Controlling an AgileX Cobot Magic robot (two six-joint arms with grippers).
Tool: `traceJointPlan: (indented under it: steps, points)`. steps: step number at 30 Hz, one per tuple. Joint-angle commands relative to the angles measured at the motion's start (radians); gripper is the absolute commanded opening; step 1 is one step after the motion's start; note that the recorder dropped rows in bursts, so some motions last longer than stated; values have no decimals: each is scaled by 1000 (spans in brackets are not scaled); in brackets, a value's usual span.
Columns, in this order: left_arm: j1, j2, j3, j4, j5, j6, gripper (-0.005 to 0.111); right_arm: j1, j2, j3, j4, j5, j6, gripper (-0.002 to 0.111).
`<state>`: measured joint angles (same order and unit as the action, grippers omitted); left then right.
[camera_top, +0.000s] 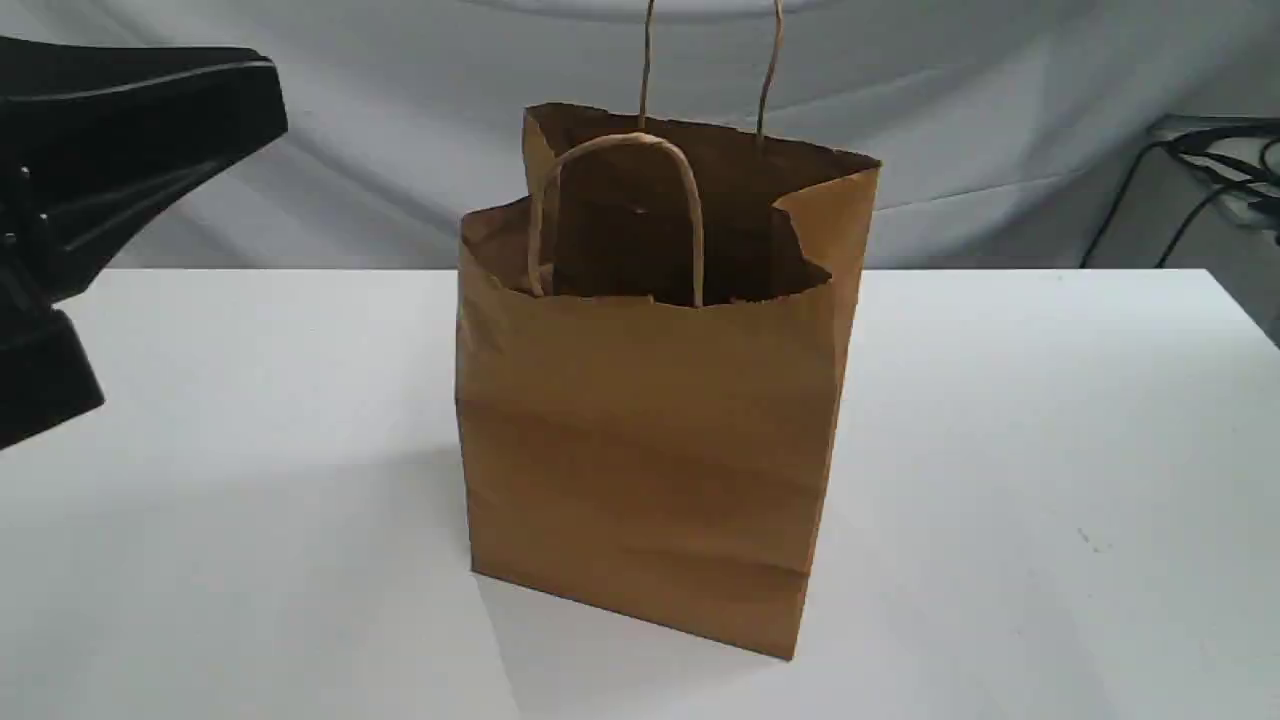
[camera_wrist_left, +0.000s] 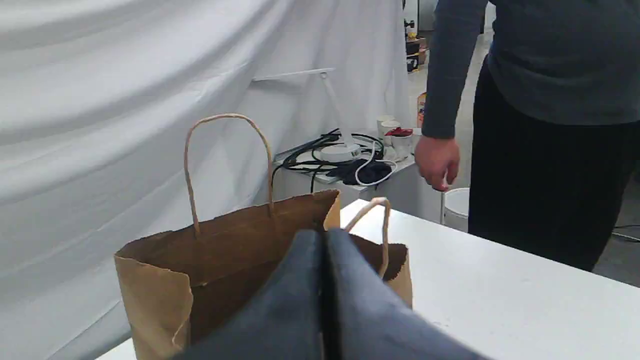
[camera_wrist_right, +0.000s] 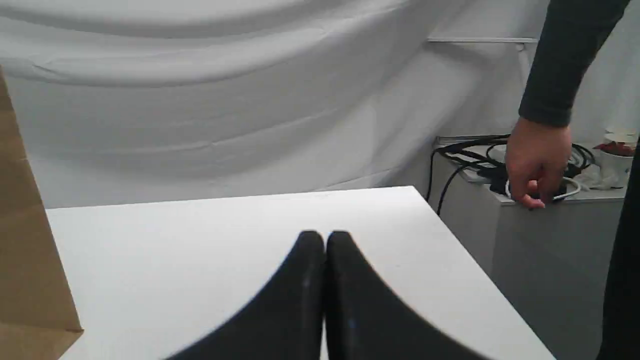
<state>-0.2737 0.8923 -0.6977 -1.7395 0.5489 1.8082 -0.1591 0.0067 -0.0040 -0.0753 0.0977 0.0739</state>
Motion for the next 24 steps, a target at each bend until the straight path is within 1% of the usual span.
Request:
traceJointPlan:
  steps: [1, 20, 21, 22, 24]
  points:
    - [-5, -5, 7, -5, 5, 2, 0, 1, -7, 4, 9, -3, 3, 0]
    - [-5, -9, 7, -5, 3, -2, 0, 1, -7, 4, 9, -3, 8, 0]
    - [-5, -11, 7, -5, -13, -2, 0, 1, -7, 4, 9, -3, 8, 0]
    - [-5, -25, 7, -5, -59, -5, 0, 1, -7, 4, 9, -3, 8, 0]
    - [-5, -49, 7, -5, -164, -72, 0, 1, -7, 4, 9, -3, 8, 0]
